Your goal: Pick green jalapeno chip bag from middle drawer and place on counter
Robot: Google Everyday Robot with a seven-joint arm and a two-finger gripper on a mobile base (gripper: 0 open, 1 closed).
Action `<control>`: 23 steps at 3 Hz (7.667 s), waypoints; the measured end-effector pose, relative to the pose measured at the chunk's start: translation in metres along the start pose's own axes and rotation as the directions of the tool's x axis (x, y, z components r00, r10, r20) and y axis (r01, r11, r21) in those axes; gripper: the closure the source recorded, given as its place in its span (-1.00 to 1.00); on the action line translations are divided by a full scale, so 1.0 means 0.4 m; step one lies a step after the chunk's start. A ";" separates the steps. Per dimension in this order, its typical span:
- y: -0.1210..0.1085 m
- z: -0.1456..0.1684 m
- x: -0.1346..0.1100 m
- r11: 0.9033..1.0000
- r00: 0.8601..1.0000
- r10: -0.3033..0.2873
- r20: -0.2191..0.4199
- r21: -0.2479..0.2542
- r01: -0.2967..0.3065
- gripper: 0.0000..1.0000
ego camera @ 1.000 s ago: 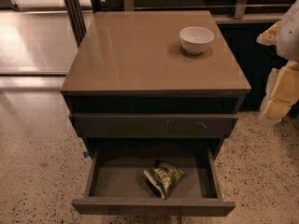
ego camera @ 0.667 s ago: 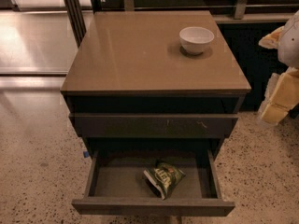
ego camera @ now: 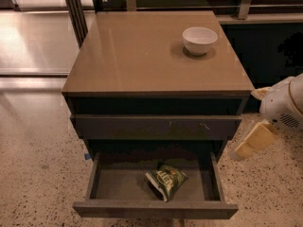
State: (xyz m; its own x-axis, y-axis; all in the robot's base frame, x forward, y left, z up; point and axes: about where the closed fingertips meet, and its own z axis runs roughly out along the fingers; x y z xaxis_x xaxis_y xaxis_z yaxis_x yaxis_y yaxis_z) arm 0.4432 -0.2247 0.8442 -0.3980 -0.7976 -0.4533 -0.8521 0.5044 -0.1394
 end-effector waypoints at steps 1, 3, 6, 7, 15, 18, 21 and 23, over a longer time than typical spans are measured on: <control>-0.044 0.060 0.006 0.998 0.997 0.047 0.057 0.034 -0.049 -1.00; -0.002 0.126 0.050 0.991 0.989 0.129 0.078 0.037 -0.132 -1.00; 0.093 0.361 0.106 0.968 0.965 0.240 0.101 -0.102 -0.230 -1.00; 0.095 0.368 0.110 0.966 0.965 0.249 0.086 -0.088 -0.241 -1.00; 0.164 0.854 0.070 0.856 0.876 0.445 0.183 -0.373 -0.357 -1.00; 0.168 1.040 0.034 0.826 0.856 0.486 0.178 -0.413 -0.383 -1.00; 0.220 1.185 0.046 0.842 0.890 0.449 0.082 -0.372 -0.390 -1.00; 0.248 1.224 0.088 0.847 0.901 0.434 0.016 -0.348 -0.402 -0.65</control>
Offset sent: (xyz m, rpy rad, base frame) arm 0.0102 -0.0017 -0.0135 0.0180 -0.0767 -0.0581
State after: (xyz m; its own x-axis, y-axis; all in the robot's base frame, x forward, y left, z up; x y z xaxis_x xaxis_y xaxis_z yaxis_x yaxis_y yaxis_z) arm 0.5111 -0.0407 0.3834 -0.7231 -0.4938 -0.4829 -0.6797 0.6331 0.3704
